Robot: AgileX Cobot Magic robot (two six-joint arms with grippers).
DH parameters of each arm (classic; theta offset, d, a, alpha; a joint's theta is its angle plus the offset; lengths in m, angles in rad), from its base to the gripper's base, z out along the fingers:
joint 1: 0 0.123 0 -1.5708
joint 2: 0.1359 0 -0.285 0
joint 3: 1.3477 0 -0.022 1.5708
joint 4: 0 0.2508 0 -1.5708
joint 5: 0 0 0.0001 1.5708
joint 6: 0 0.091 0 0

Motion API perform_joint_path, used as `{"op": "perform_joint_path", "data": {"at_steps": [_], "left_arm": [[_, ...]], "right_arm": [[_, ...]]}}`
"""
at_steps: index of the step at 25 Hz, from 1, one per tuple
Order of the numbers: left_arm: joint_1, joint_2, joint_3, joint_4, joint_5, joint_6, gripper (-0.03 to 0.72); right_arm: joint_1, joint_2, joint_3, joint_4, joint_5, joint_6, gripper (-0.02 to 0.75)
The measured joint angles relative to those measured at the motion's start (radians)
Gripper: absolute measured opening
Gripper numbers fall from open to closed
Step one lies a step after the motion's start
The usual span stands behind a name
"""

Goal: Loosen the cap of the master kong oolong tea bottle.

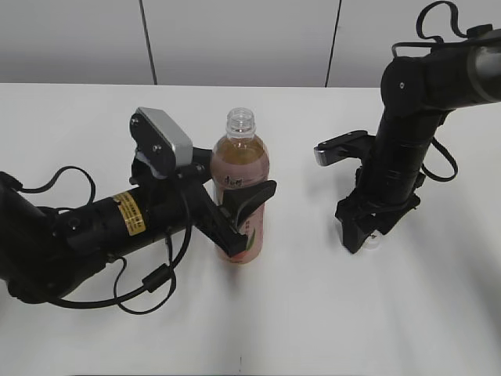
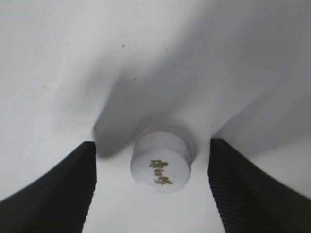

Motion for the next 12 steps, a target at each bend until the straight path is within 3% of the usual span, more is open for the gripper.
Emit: {"op": "perform_joint_path", "data": {"at_steps": [12], "left_arm": [[0.013, -0.047, 0.097, -0.041, -0.003, 0.0, 0.517]], "right_arm": [[0.0, -0.005, -0.001, 0.009, 0.021, 0.02, 0.557]]}}
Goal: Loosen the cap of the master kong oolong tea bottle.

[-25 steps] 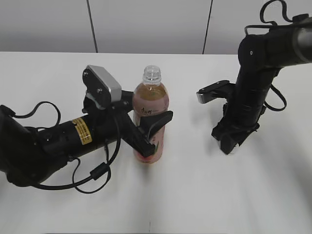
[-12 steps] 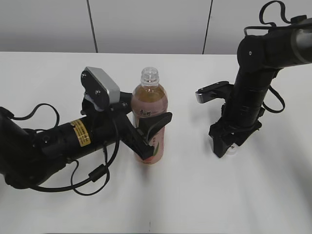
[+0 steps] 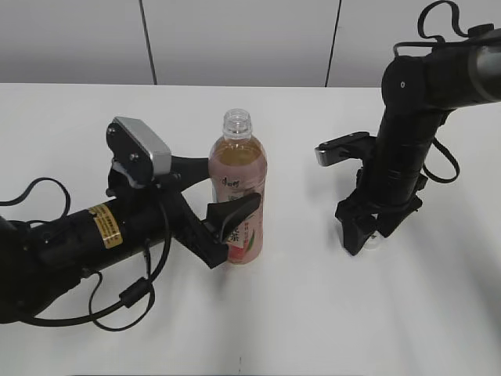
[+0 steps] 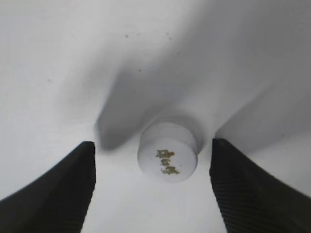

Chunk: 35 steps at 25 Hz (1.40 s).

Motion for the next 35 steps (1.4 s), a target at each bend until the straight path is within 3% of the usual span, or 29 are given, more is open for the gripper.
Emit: {"op": "perform_joint_path", "data": {"at_steps": [10, 15, 27, 35], "left_arm": [[0.011, -0.169, 0.155, -0.045, 0.0, -0.002, 0.526], [0.013, -0.352, 0.193, -0.053, 0.099, -0.099, 0.524], [0.013, -0.94, 0.176, -0.062, 0.838, -0.237, 0.51], [0.013, -1.078, -0.031, -0.096, 1.431, -0.224, 0.504]], "right_arm": [[0.0, -0.227, 0.001, 0.019, 0.036, 0.09, 0.557], [0.0, -0.347, 0.002, 0.019, 0.069, 0.145, 0.542], [0.0, -0.578, 0.197, 0.031, 0.135, 0.253, 0.534], [0.0, -0.675, 0.221, 0.052, 0.14, 0.256, 0.533]]}}
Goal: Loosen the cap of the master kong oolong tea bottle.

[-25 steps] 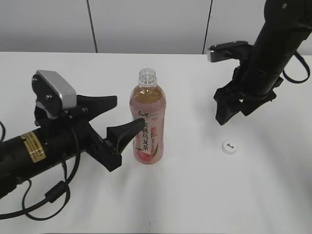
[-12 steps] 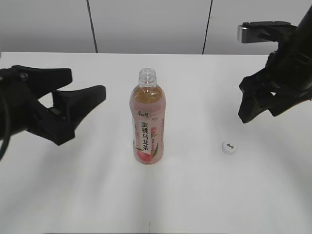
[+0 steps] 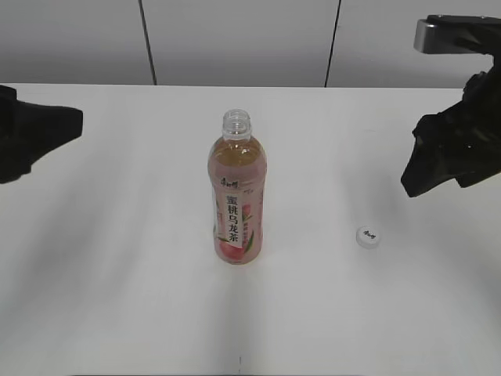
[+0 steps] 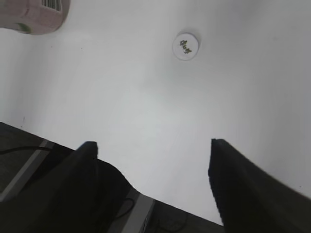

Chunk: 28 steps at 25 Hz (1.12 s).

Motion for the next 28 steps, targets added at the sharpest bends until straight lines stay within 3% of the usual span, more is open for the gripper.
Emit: {"op": "perform_joint_path", "data": {"at_steps": [4, 8, 13, 16, 24, 28], "left_arm": [[0.023, -0.001, -0.056, -0.003, 0.124, 0.026, 0.504], [0.15, 0.028, -0.056, -0.062, 0.163, 0.086, 0.501], [0.385, 0.109, -0.057, -0.392, 0.162, 0.366, 0.491], [0.472, 0.115, -0.057, -0.549, 0.162, 0.445, 0.491], [0.495, -0.158, -0.059, -0.533, 0.231, 0.467, 0.491], [0.495, -0.261, -0.064, -0.508, 0.397, 0.467, 0.491]], "right_arm": [[0.0, -0.016, 0.0, 0.029, 0.002, 0.0, 0.533], [0.0, -0.025, 0.0, 0.037, 0.011, 0.0, 0.532], [0.0, -0.026, 0.001, 0.04, 0.012, 0.0, 0.532], [0.0, -0.026, 0.002, 0.038, 0.016, 0.0, 0.532], [0.0, -0.146, 0.059, 0.029, -0.009, 0.032, 0.517], [0.0, -0.257, 0.127, -0.005, -0.013, 0.057, 0.494]]}}
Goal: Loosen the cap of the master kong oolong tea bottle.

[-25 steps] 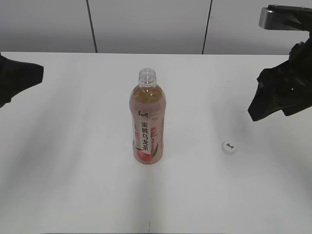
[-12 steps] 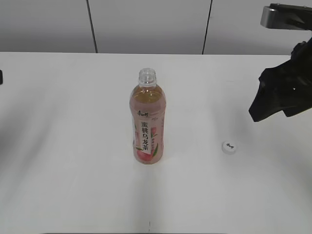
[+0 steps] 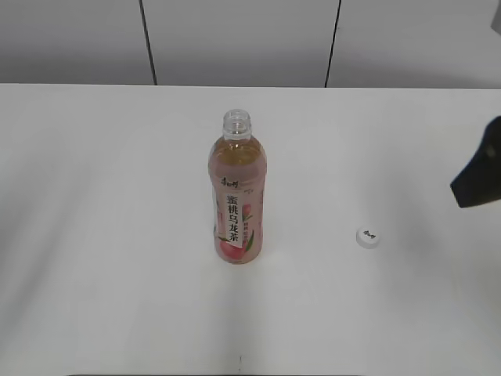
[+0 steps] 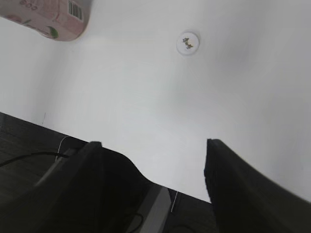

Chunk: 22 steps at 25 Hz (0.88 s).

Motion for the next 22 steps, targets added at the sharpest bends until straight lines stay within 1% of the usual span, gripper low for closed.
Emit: {"op": "perform_joint_path", "data": {"at_steps": [4, 8, 14, 17, 20, 22], "left_arm": [[0.0, -0.075, 0.0, 0.013, 0.165, 0.0, 0.491], [0.0, -0.172, 0.0, 0.041, 0.308, -0.005, 0.487], [0.0, -0.355, 0.0, 0.117, 0.467, -0.008, 0.456], [0.0, -0.439, 0.0, 0.163, 0.51, -0.008, 0.452], [0.0, -0.505, 0.001, 0.183, 0.532, -0.008, 0.452], [0.0, -0.544, 0.012, 0.188, 0.536, -0.008, 0.449]], "right_arm": [[0.0, -0.143, 0.102, -0.048, 0.007, 0.049, 0.48], [0.0, -0.327, 0.212, -0.127, 0.029, 0.117, 0.458], [0.0, -0.651, 0.318, -0.287, 0.155, 0.226, 0.405], [0.0, -0.798, 0.361, -0.345, 0.158, 0.26, 0.397], [0.0, -0.937, 0.422, -0.361, 0.138, 0.259, 0.397], [0.0, -1.012, 0.436, -0.361, 0.098, 0.256, 0.397]]}}
